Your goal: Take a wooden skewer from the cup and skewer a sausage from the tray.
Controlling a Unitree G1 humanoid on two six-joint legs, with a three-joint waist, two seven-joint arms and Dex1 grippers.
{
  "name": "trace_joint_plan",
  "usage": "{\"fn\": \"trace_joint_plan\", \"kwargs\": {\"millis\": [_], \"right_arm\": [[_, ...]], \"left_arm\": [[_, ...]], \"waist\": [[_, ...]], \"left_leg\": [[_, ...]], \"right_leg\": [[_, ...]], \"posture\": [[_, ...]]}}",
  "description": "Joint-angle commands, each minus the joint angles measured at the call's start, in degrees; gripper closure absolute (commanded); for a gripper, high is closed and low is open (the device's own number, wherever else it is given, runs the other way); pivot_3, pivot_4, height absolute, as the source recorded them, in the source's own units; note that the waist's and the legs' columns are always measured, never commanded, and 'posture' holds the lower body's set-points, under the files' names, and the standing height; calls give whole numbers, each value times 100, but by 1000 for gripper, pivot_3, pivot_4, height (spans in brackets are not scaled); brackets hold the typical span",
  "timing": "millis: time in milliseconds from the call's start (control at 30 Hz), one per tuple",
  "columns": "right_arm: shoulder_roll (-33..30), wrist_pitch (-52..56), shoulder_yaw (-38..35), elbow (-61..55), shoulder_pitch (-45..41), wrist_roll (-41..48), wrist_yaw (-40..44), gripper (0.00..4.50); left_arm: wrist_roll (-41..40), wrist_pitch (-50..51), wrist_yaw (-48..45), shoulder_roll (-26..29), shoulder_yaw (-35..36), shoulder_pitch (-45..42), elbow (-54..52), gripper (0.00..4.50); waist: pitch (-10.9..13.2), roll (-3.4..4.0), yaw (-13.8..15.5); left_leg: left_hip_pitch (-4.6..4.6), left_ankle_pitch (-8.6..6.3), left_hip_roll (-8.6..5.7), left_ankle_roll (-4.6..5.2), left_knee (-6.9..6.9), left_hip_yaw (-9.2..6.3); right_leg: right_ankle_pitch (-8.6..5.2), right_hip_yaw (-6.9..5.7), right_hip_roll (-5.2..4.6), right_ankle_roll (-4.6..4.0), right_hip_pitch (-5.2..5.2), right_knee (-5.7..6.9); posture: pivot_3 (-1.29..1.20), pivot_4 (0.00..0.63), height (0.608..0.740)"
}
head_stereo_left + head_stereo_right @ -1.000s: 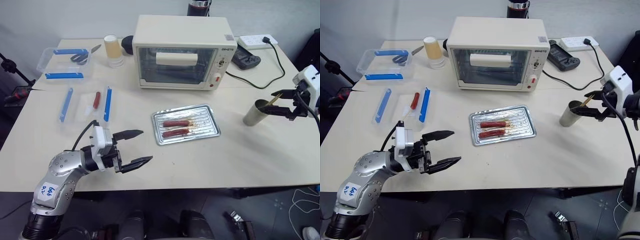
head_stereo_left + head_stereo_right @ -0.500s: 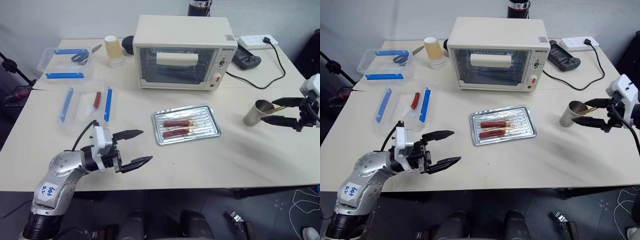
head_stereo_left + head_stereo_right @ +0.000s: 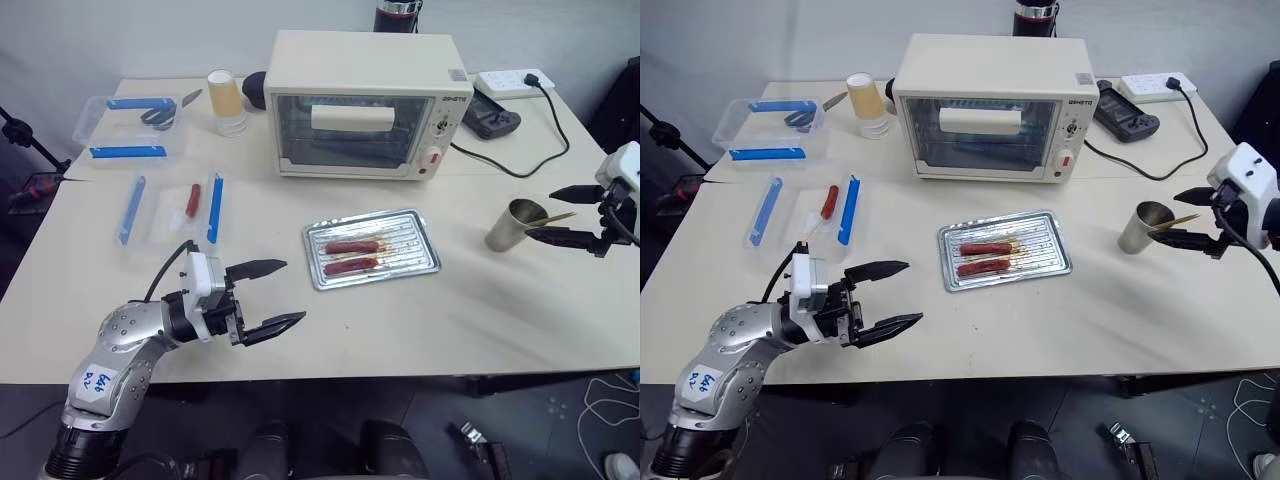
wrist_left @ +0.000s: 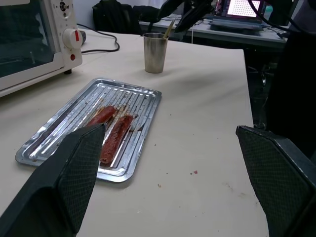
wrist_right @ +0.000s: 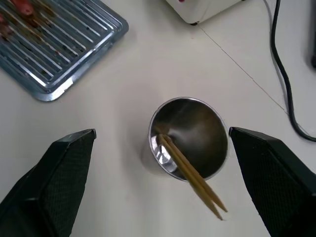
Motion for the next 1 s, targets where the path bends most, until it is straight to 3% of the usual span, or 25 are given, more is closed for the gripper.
{"fn": "trace_joint_plan", "kwargs": {"millis": [33,133,600,733,867,1000], "right_arm": [[-311,-554,260,294,-284,-439,-16,904],[-360,-1076,516,684,-526,-733,92,1926],[-400,-2055,717,1365,-886,-996,579,1926],[-393,-2059,689,1378,-878,-984,607,2829],[-390,-2103,695,1369,-877,-998,622,4216],[-366,-2120,683,1322,-916,-974,635,4216]], "left_arm": [[-6,-33,64,-40,8,92,-278,0],[-7,-44,83,-52,-10,133,-295,0],[-3,-43,113,-77,-54,65,-276,0],[-7,-29,94,-61,-34,33,-252,0],[-2,-24,88,-56,-34,16,-241,0],[0,-23,96,-68,-42,8,-242,0]], "waist": [[0,0,5],[0,0,15],[0,1,-1],[0,1,-6],[0,1,-1],[0,1,-3]], "left_leg": [[0,0,0,0,0,0],[-2,0,-2,0,1,-2],[-1,0,-1,-1,0,0],[0,0,0,-1,0,0],[-1,0,0,-1,0,0],[0,0,0,-1,0,0]], "right_leg": [[0,0,0,0,0,0],[0,-1,-1,0,0,-4],[0,0,0,0,1,-5],[0,-1,0,0,1,-4],[0,0,0,0,1,-4],[0,0,0,0,1,-4]], "posture": [[0,150,740],[0,150,740],[0,150,740],[0,150,740],[0,150,740],[0,150,740]]}}
